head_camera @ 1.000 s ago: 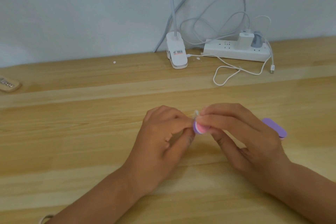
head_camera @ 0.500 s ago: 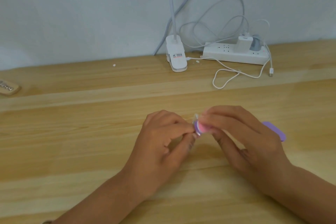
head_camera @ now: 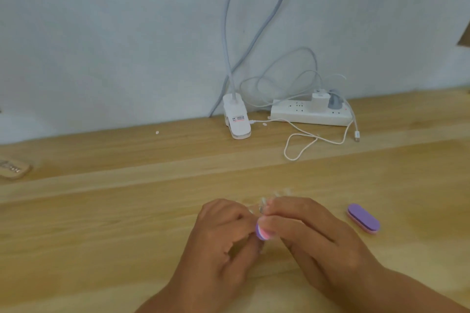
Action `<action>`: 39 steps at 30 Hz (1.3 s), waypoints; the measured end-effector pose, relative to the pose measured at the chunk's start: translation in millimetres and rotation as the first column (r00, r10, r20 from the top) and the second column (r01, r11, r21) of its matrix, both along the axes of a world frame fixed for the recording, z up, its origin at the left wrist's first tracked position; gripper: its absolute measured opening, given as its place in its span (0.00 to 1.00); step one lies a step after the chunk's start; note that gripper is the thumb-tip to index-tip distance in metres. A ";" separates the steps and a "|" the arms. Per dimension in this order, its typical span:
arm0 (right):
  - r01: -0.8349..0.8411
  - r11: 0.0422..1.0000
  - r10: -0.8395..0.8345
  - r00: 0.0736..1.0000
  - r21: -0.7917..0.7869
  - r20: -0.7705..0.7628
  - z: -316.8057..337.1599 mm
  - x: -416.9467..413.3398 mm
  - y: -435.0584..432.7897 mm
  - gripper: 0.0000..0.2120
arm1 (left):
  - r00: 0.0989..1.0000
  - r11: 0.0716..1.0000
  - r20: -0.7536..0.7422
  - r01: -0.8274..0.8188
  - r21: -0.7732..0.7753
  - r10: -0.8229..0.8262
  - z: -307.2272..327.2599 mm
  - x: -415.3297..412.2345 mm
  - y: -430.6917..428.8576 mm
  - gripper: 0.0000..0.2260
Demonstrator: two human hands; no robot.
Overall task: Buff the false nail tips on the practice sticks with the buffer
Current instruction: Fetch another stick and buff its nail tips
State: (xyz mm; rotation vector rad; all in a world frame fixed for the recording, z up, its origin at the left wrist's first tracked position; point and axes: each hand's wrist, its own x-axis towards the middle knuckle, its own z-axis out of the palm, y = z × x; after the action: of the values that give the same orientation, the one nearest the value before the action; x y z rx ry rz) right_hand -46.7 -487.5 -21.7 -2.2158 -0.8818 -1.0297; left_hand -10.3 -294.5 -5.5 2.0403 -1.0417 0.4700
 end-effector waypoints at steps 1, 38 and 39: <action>0.034 0.999 -0.034 0.999 0.005 -0.005 0.4 1.6 -1.0 0.11 | 1.000 1.000 0.001 -0.010 0.005 0.010 0.5 0.0 0.3 0.07; -0.015 0.993 0.024 0.997 -0.117 0.073 -1.5 -1.5 1.3 0.13 | 0.974 0.992 -0.206 0.078 -0.098 -0.097 1.8 -1.6 4.3 0.11; 0.005 0.992 0.003 0.998 -0.123 0.065 0.7 -0.5 -0.7 0.13 | 0.973 0.993 -0.210 0.072 -0.098 -0.091 1.9 -1.6 4.4 0.10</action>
State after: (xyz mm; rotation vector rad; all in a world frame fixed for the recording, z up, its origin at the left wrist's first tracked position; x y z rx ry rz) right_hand -47.2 -488.2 -21.1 -2.2956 -0.9969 -1.0796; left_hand -11.9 -290.1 -3.6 1.9128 -0.9523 0.2428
